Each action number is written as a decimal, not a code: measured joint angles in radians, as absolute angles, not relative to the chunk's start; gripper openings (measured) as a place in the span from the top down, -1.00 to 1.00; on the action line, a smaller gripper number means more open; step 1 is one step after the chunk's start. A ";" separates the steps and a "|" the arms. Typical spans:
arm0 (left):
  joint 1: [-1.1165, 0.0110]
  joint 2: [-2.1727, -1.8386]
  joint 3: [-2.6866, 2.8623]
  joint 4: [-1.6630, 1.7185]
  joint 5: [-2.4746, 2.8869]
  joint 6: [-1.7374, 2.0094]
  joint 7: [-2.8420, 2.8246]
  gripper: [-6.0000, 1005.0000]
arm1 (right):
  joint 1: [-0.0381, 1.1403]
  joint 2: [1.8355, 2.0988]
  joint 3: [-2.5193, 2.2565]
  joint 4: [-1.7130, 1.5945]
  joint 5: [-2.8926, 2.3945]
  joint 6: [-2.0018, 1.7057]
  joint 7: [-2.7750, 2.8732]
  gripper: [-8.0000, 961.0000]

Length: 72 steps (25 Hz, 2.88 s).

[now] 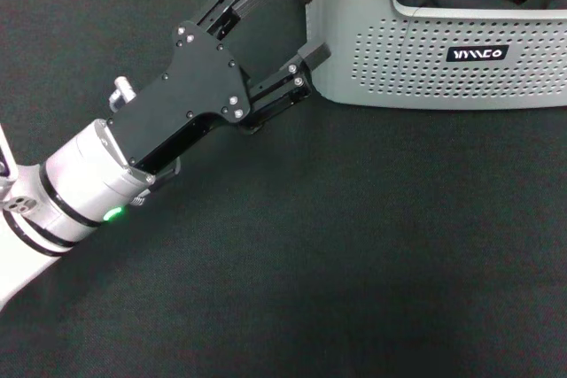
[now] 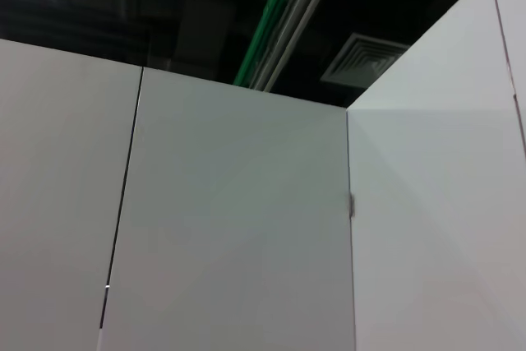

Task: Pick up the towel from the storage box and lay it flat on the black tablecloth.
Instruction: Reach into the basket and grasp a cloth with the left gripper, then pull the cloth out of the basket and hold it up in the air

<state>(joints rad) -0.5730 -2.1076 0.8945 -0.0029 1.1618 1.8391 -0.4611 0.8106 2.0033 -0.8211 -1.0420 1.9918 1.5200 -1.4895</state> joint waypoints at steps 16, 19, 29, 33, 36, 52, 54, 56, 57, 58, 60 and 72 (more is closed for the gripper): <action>-0.578 -2.108 0.893 -0.006 1.160 1.842 -0.463 -0.08 | 0.821 2.014 -0.880 -0.998 1.991 1.514 -1.491 0.98; -0.578 -2.108 0.893 -0.006 1.160 1.842 -0.464 -0.08 | 0.821 2.014 -0.890 -0.997 1.991 1.514 -1.491 0.98; -0.574 -2.108 0.893 -0.008 1.160 1.844 -0.465 0.11 | 0.813 2.014 -0.893 -0.996 1.995 1.514 -1.491 0.98; -0.575 -2.108 0.893 -0.008 1.160 1.844 -0.465 0.29 | 0.813 2.014 -0.893 -0.996 1.992 1.515 -1.491 0.98; -0.577 -2.108 0.893 -0.007 1.160 1.841 -0.465 0.46 | 0.813 2.014 -0.893 -0.995 1.992 1.519 -1.491 0.98; -0.566 -2.102 0.895 0.008 1.156 1.877 -0.502 0.89 | 0.801 2.014 -0.893 -0.971 1.991 1.522 -1.490 0.98; -0.557 -2.101 0.894 0.008 1.135 1.903 -0.503 0.91 | 0.792 2.014 -0.893 -0.969 1.991 1.529 -1.490 0.98; -0.546 -2.100 0.894 0.011 1.109 1.930 -0.509 0.92 | 0.779 2.014 -0.896 -0.968 1.991 1.543 -1.490 0.98; -0.536 -2.099 0.893 0.024 1.091 1.949 -0.520 0.92 | 0.772 2.014 -0.898 -0.968 1.991 1.547 -1.489 0.98; -0.525 -2.099 0.894 0.041 1.076 1.966 -0.537 0.92 | 0.766 2.014 -0.901 -0.965 1.991 1.552 -1.489 0.98; -0.495 -2.099 0.893 0.098 1.039 2.000 -0.586 0.93 | 0.754 2.014 -0.907 -0.953 1.993 1.559 -1.486 0.98; -0.420 -2.098 0.918 0.412 0.858 2.039 -0.952 0.94 | 0.706 2.015 -0.914 -0.749 1.992 1.610 -1.507 0.96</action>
<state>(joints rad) -0.4196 -2.0976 0.9175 0.4122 0.8585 2.0388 -0.9522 0.7061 2.0147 -0.9142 -0.7492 1.9919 1.6097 -1.5072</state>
